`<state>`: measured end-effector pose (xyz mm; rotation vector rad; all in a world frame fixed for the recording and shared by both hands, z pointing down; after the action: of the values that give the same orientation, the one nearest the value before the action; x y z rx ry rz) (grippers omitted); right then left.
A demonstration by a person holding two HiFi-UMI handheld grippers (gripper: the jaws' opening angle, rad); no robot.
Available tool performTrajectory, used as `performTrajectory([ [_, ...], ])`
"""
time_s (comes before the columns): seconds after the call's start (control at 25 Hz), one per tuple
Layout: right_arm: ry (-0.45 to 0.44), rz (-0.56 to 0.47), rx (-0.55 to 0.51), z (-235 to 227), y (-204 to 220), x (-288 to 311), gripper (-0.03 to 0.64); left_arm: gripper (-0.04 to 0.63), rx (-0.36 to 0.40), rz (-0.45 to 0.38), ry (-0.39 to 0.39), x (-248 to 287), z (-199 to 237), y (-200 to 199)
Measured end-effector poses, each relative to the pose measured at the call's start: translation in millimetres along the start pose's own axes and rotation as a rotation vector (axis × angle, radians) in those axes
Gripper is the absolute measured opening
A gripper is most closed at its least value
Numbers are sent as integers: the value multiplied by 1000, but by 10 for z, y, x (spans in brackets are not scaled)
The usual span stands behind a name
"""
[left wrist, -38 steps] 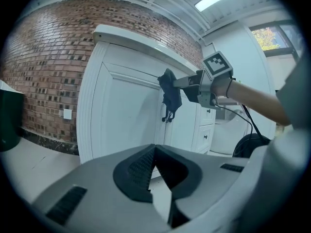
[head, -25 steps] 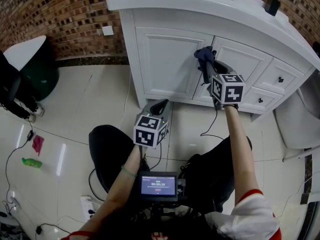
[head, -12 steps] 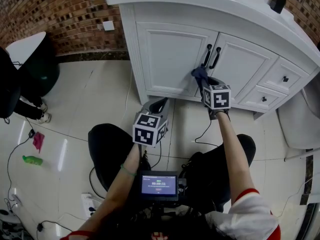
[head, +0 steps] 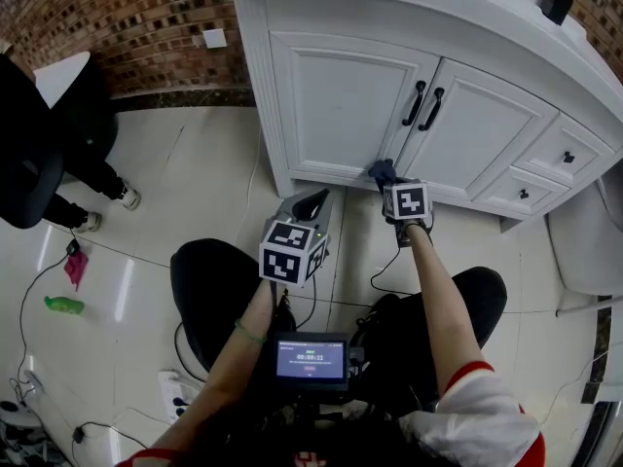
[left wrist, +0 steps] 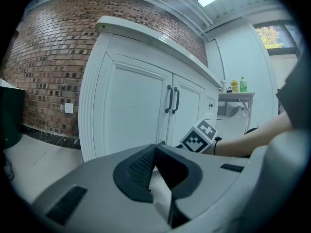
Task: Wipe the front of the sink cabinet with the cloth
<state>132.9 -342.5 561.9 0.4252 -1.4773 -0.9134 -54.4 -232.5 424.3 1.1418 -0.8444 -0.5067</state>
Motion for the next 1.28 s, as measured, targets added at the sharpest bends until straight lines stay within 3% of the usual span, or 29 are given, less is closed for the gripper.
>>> performTrajectory([
  [0.24, -18, 96, 81, 26, 360, 196, 63, 20, -6, 14, -6, 64, 57, 62],
  [0.36, -34, 76, 68, 10, 346, 150, 63, 20, -5, 16, -3, 100, 44, 67],
  [0.76, -89, -242, 4, -223, -622, -942, 63, 20, 30, 3, 46, 182, -301, -81],
  [1.28, 74, -544, -74, -1020, -1659, -2433, 63, 20, 122, -65, 133, 249, -930, -454],
])
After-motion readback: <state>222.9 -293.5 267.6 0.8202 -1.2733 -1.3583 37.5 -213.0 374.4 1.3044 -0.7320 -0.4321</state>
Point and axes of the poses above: the fingertips, and each gripper's own axes: x forward along the fingers, z to its left, y out of its underside, the point moved 2 cm from there along -x, backward along the fingers, and after that the axes turned 4 degrees about -x, right-handed, at the moved point
